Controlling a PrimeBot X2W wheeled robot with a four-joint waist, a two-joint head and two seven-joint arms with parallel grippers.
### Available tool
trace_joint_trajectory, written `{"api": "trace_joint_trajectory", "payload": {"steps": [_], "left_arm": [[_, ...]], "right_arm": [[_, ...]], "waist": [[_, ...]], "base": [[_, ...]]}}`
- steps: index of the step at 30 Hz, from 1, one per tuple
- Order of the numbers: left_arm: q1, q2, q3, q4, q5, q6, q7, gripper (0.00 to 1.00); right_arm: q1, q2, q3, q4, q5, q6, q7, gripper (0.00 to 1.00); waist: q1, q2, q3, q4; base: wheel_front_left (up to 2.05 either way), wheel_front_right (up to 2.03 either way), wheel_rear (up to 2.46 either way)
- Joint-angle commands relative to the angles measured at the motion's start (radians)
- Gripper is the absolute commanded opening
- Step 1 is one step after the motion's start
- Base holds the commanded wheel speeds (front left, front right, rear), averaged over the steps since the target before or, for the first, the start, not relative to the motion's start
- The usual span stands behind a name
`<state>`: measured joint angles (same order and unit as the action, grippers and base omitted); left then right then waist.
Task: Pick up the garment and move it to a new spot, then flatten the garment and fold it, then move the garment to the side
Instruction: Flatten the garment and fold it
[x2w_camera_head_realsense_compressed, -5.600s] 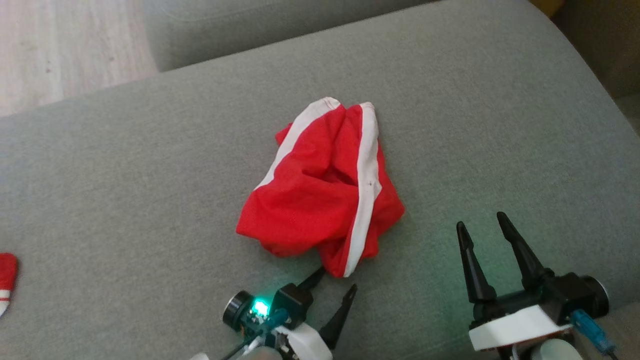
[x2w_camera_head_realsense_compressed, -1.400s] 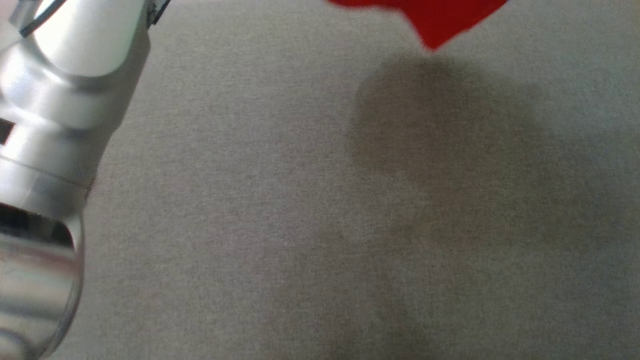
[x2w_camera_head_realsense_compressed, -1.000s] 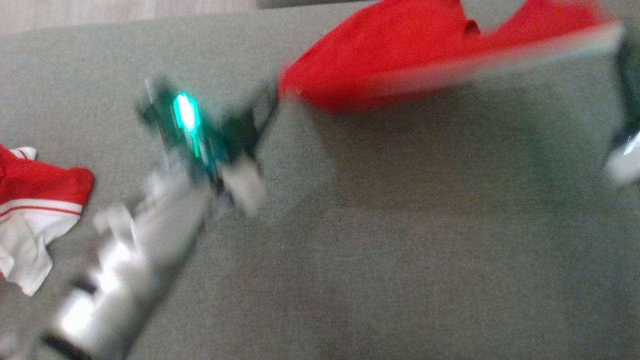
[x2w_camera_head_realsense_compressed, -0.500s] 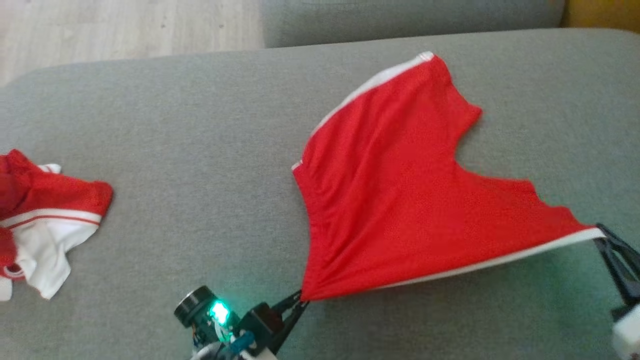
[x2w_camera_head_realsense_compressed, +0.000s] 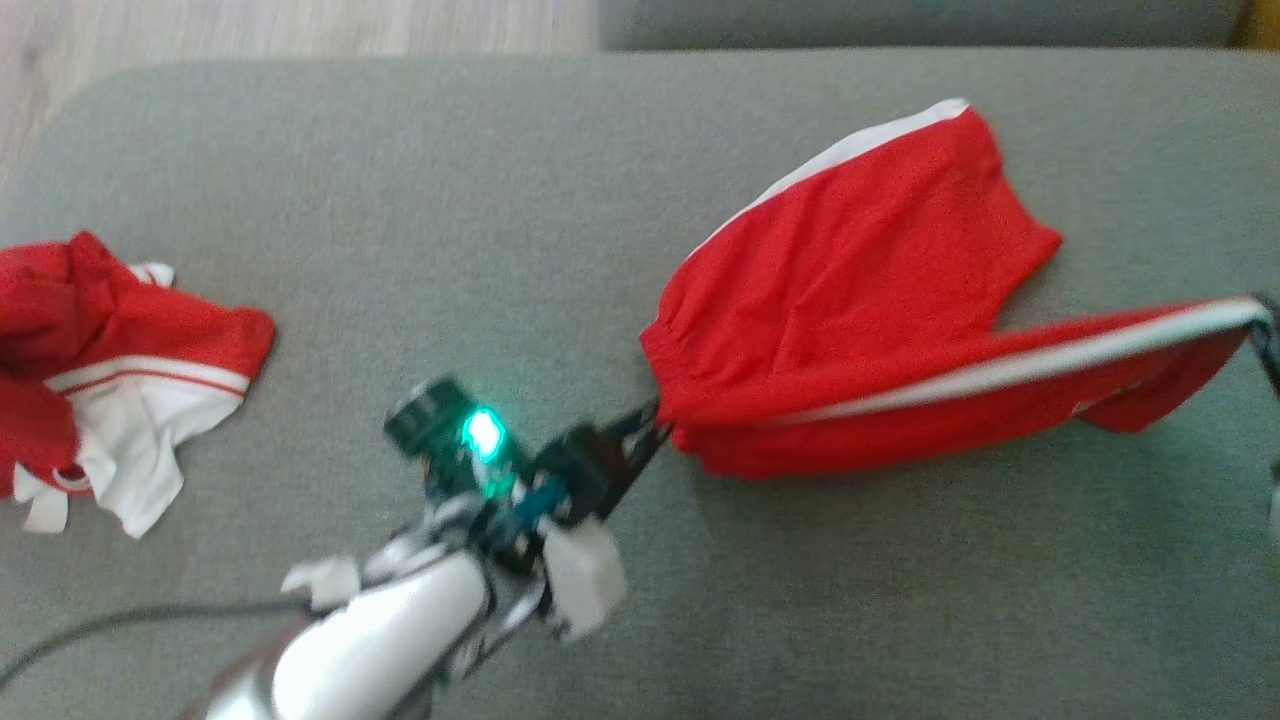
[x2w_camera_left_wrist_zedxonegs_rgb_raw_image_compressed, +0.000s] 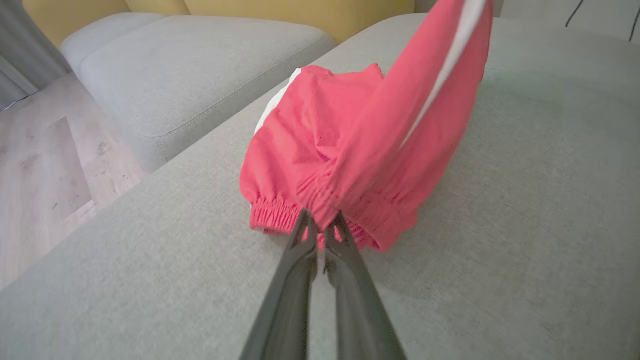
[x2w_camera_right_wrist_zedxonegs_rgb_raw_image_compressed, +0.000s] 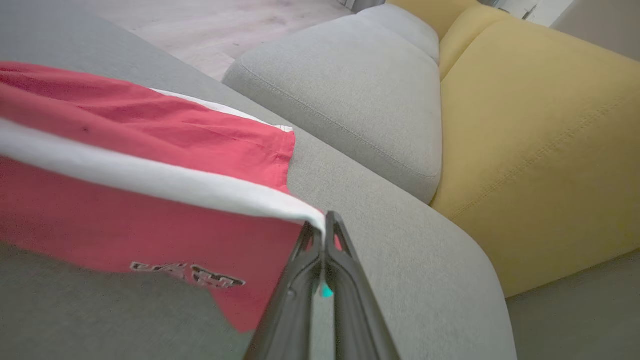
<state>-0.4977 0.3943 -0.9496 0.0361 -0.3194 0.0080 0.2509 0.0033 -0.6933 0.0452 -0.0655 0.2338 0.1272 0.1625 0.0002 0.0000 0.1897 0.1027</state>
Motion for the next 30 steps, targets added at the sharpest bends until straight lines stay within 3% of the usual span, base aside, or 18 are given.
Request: {"api": "trace_joint_trajectory", "payload": {"steps": [1,10,22,24,25,26,27,28,29,30], "left_arm": [[-0.053,0.011,0.046,-0.018,0.007,-0.005,0.004,0.0],[-0.238,-0.068,0.061,0.132,0.012,-0.051,0.02,0.0],[-0.334,-0.127,0.066,0.274,-0.004,-0.066,0.012,0.0],[-0.34,-0.131,0.066,0.29,-0.007,-0.067,0.003,0.0],[-0.343,-0.134,0.066,0.298,-0.007,-0.067,-0.002,0.0],[-0.349,-0.14,0.069,0.313,-0.006,-0.058,-0.014,0.11],[-0.35,-0.143,0.072,0.321,-0.006,-0.054,-0.021,0.4],[-0.351,-0.146,0.074,0.328,-0.007,-0.049,-0.029,0.89],[-0.351,-0.15,0.079,0.335,-0.007,-0.041,-0.04,1.0],[-0.348,-0.152,0.082,0.342,-0.008,-0.033,-0.051,1.0]], "right_arm": [[-0.033,-0.059,0.011,-0.015,0.007,0.003,0.002,0.0],[-0.415,-0.141,0.257,0.235,0.057,0.003,-0.027,0.0],[-0.754,-0.107,0.524,0.498,0.08,0.003,-0.128,0.0],[-0.792,-0.096,0.549,0.532,0.077,0.003,-0.15,0.04],[-0.808,-0.089,0.559,0.55,0.076,0.003,-0.159,0.22],[-0.836,-0.072,0.571,0.588,0.073,0.003,-0.18,1.0],[-0.846,-0.063,0.571,0.605,0.074,0.003,-0.195,1.0],[-0.855,-0.052,0.568,0.621,0.074,0.003,-0.216,1.0],[-0.861,-0.041,0.563,0.637,0.075,0.003,-0.236,1.0],[-0.863,-0.029,0.558,0.65,0.08,0.003,-0.257,1.0]], "waist": [[-0.0002,0.0,0.037,0.026],[-0.0002,0.0,0.138,0.079],[-0.0002,0.0,0.183,0.118],[-0.0002,0.0,0.188,0.121],[-0.0002,0.0,0.191,0.122],[-0.0002,0.0,0.196,0.124],[-0.0002,0.0,0.197,0.125],[-0.0002,0.0,0.199,0.125],[-0.0002,0.0,0.2,0.125],[-0.0002,0.0,0.201,0.125]], "base": [[0.0,0.0,0.0],[0.0,0.0,0.0],[0.0,0.0,0.0],[0.0,0.0,0.0],[0.0,0.0,0.0],[0.0,0.0,0.0],[0.0,0.0,0.0],[0.0,0.0,0.0],[0.0,0.0,0.0],[0.0,0.0,0.0]]}}
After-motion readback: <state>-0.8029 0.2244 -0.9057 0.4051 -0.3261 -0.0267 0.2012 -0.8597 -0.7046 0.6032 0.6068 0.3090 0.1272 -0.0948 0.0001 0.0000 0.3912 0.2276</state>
